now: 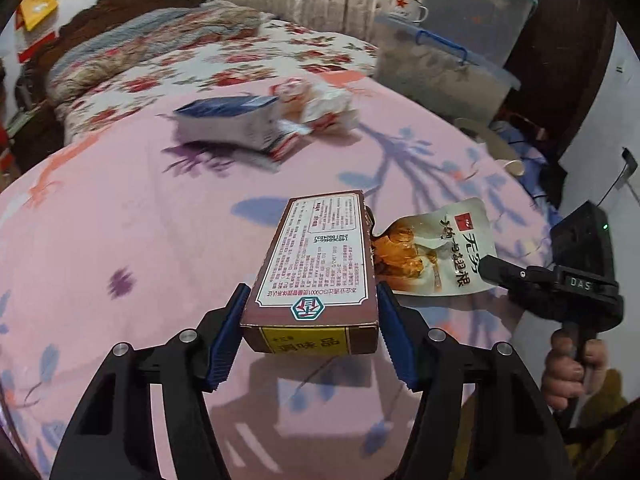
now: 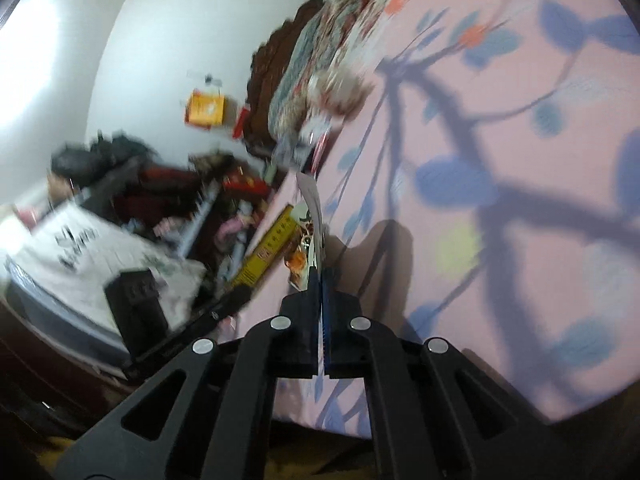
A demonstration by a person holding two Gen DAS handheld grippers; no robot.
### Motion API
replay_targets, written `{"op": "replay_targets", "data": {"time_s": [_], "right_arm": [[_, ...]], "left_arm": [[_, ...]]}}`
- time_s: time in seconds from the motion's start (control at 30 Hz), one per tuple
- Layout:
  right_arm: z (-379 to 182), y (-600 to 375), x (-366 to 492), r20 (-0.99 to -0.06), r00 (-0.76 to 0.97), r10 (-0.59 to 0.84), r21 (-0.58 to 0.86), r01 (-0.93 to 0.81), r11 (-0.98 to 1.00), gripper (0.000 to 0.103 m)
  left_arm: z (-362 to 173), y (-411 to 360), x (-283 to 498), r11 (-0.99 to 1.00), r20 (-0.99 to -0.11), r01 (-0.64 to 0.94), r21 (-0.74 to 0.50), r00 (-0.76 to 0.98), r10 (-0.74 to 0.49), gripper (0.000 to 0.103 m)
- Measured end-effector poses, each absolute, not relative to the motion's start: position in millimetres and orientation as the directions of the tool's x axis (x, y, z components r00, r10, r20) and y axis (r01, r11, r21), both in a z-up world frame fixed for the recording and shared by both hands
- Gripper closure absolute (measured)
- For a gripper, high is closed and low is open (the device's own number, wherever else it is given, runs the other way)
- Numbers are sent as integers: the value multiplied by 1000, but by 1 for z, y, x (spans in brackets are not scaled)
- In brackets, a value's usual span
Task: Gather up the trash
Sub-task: 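Carry box and wrapper to the wastebasket and release them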
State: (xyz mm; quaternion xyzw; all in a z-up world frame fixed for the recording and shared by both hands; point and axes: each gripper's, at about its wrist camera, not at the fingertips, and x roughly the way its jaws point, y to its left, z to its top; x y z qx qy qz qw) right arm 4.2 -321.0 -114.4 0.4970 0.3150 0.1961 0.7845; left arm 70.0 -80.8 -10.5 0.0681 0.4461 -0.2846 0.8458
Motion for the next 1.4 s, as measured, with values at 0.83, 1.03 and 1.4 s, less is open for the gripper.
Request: {"op": "replay_targets", "data": {"time_s": [0.83,1.03,1.4], "right_arm": [[-54,-647,7,-413,907,-85,737,387,555,98],[-83,-650,54,-606,795,12,627,469,622,95],[-50,-610,33,-587,767,-260,392,550,738,13]], "left_arm": [[-4,-520,187,577,-728,802,-151,305,-614,41],[-33,-556,189,561,-799,819,-119,257,-544,20],[-17,-528,171,488,-751,866,-113,247,-612,36]]}}
